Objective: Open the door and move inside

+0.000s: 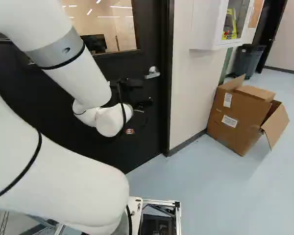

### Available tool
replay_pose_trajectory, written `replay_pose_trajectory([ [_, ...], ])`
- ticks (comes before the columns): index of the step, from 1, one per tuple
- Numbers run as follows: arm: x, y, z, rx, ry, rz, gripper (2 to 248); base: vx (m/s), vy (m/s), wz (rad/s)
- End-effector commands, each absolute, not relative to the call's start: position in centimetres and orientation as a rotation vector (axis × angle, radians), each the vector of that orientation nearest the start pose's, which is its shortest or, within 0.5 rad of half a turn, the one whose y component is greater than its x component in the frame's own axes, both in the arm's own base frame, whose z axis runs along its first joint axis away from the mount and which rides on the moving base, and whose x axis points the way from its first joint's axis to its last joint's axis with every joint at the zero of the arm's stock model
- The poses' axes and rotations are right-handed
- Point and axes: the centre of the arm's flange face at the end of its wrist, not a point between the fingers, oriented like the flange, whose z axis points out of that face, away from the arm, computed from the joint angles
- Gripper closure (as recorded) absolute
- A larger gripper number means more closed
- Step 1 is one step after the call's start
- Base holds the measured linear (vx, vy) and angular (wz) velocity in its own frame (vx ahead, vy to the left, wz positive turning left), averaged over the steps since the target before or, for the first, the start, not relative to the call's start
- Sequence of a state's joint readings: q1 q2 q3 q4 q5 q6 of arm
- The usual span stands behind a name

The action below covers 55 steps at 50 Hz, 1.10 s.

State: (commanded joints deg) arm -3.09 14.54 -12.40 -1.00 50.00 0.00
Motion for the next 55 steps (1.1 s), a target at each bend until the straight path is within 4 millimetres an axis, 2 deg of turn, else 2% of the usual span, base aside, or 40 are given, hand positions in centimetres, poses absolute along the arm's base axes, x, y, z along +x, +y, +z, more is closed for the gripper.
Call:
replay_pose_trajectory([
  [25, 34.3, -3.2, 43.7, -2.436, -0.075, -2.065, 3, 0.0, 0.0, 0.0],
  [55, 37.8, -4.9, 47.2, -2.329, -0.351, -2.186, 3, 0.0, 0.0, 0.0],
])
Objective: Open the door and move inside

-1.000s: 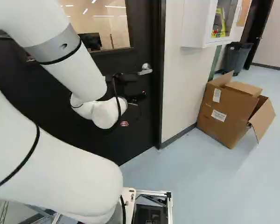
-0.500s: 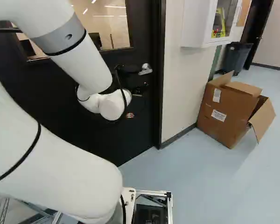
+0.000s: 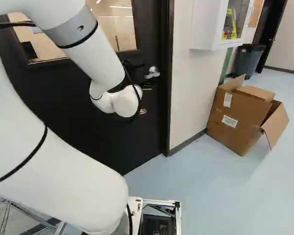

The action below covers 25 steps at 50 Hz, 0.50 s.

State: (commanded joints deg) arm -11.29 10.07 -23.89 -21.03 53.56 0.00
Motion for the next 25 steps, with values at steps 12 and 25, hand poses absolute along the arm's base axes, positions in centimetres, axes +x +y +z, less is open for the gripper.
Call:
replay_pose_trajectory([
  [12, 39.3, -5.6, 48.6, -2.28, -0.475, -2.223, 3, 0.0, 0.0, 0.0],
  [25, 41.3, -6.2, 50.1, -2.212, -0.615, -2.257, 3, 0.0, 0.0, 0.0],
])
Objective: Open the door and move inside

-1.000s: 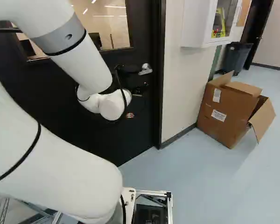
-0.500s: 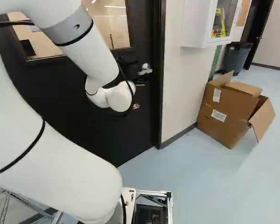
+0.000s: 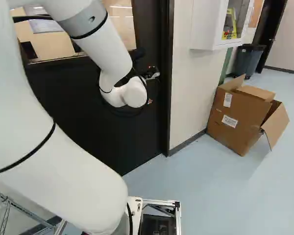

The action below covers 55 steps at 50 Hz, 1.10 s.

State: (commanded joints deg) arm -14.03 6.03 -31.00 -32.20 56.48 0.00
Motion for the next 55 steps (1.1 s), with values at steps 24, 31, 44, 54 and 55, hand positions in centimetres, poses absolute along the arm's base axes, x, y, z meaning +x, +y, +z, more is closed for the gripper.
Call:
replay_pose_trajectory([
  [24, 44.6, -7.5, 52.1, -2.156, -0.768, -2.284, 3, 0.0, 0.0, 0.0],
  [31, 45.7, -7.8, 52.2, -2.15, -0.781, -2.272, 3, 0.0, 0.0, 0.0],
  [44, 47.9, -8.2, 52.0, -2.125, -0.718, -2.19, 3, 0.0, 0.0, 0.0],
  [54, 49.4, -8.5, 51.8, -2.107, -0.668, -2.116, 3, 0.0, 0.0, 0.0],
  [55, 49.5, -8.5, 51.7, -2.105, -0.669, -2.109, 3, 0.0, 0.0, 0.0],
])
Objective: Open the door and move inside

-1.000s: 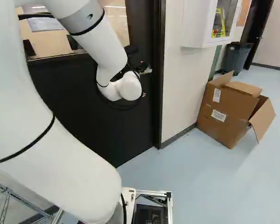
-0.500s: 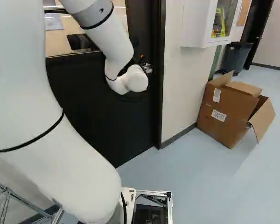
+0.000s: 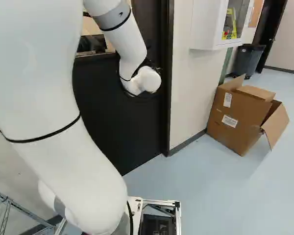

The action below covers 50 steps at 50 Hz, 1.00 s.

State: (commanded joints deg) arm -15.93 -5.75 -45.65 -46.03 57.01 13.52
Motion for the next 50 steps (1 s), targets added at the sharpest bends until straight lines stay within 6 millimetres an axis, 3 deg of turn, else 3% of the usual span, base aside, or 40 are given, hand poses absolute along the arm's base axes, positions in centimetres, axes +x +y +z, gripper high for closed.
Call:
replay_pose_trajectory([
  [28, 50.2, -8.1, 51.2, -2.086, -0.817, -2.024, 3, 0.0, 0.0, 0.0],
  [50, 50.3, -8.1, 48.9, -2.116, -0.795, -1.969, 3, 0.0, 0.0, 0.0],
])
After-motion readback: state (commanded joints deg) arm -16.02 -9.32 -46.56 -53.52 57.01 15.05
